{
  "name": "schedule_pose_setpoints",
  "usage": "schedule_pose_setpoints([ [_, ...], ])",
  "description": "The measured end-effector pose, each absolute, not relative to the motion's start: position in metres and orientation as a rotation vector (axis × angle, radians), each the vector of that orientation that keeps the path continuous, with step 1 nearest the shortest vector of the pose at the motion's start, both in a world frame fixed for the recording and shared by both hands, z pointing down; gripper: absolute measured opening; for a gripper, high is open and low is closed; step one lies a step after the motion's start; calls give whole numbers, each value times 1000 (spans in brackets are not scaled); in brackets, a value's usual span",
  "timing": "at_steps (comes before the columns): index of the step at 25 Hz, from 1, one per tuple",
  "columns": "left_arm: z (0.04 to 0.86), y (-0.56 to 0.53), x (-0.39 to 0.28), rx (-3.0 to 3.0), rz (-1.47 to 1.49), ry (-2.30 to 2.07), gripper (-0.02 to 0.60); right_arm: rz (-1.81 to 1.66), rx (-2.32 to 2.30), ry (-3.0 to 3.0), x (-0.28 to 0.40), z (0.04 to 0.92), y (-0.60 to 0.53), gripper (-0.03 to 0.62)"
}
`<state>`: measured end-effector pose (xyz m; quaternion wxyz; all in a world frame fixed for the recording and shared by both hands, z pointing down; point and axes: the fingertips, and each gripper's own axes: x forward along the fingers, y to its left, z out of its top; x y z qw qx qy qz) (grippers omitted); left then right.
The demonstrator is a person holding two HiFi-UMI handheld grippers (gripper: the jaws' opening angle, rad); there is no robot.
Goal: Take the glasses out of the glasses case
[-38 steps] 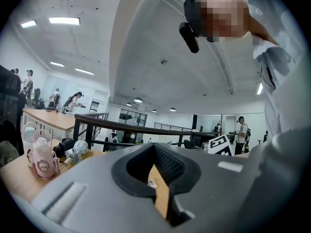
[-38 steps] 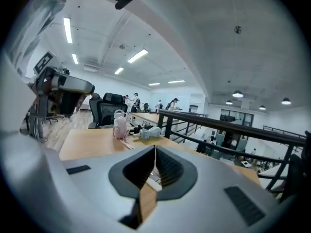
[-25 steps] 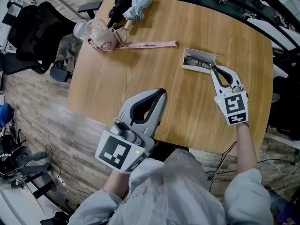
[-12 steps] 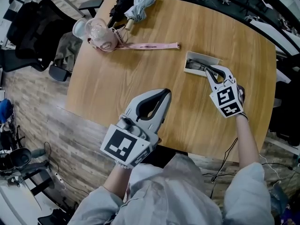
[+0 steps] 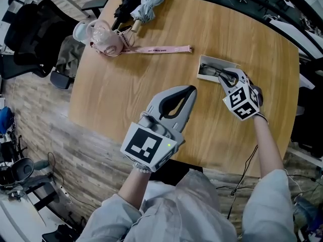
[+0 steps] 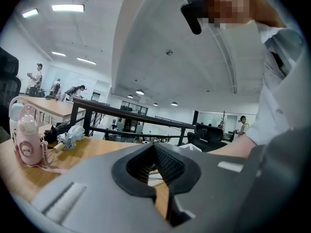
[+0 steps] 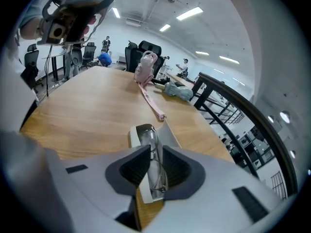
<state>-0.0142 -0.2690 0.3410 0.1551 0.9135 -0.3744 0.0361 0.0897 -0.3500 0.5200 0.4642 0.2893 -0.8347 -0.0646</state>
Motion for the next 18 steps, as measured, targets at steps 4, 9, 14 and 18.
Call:
schedule_pose_setpoints([
  [4,350,-277,-10,2625,100,-1094,3,-157,637,-2030,89,535,-353,71],
  [9,361,-278,-8,2618,151,-1099,3,-161,562,-2004,88,549,-358,74],
  [14,369,-279,-8,2616,140,-1097,3,-119,519,-2009,87,555,-361,75],
  [18,372,-278,-8,2604,128,-1095,3,-101,496,-2021,85,556,-362,63],
])
